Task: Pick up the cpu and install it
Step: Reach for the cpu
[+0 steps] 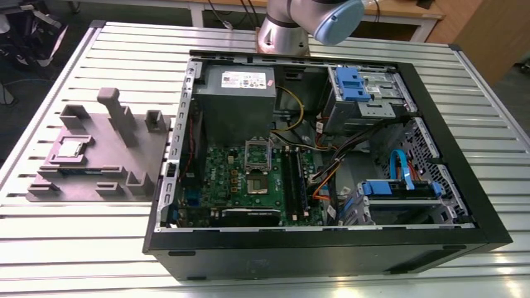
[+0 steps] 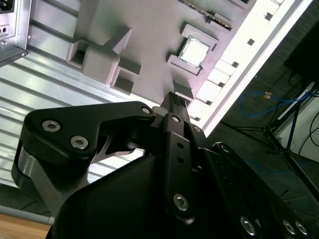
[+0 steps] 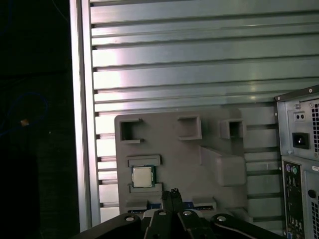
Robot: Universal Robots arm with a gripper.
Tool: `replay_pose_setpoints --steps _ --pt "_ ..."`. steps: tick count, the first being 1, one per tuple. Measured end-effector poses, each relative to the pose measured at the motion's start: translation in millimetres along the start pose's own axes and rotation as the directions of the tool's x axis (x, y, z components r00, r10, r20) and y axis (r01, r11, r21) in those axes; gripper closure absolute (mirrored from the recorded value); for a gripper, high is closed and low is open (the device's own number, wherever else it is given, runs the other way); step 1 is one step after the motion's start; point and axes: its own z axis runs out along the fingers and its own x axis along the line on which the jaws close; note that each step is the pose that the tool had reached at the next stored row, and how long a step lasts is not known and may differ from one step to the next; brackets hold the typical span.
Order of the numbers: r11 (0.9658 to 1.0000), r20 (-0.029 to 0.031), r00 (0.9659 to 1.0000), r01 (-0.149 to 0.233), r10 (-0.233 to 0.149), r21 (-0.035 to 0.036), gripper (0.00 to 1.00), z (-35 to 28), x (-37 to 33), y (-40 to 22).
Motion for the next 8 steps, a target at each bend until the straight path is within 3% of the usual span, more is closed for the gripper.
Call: replay_pose_setpoints --steps 8 --pt "1.0000 0.0000 1.0000 0.000 0.000 0.0000 0.90 0.1 2.3 -0.2"
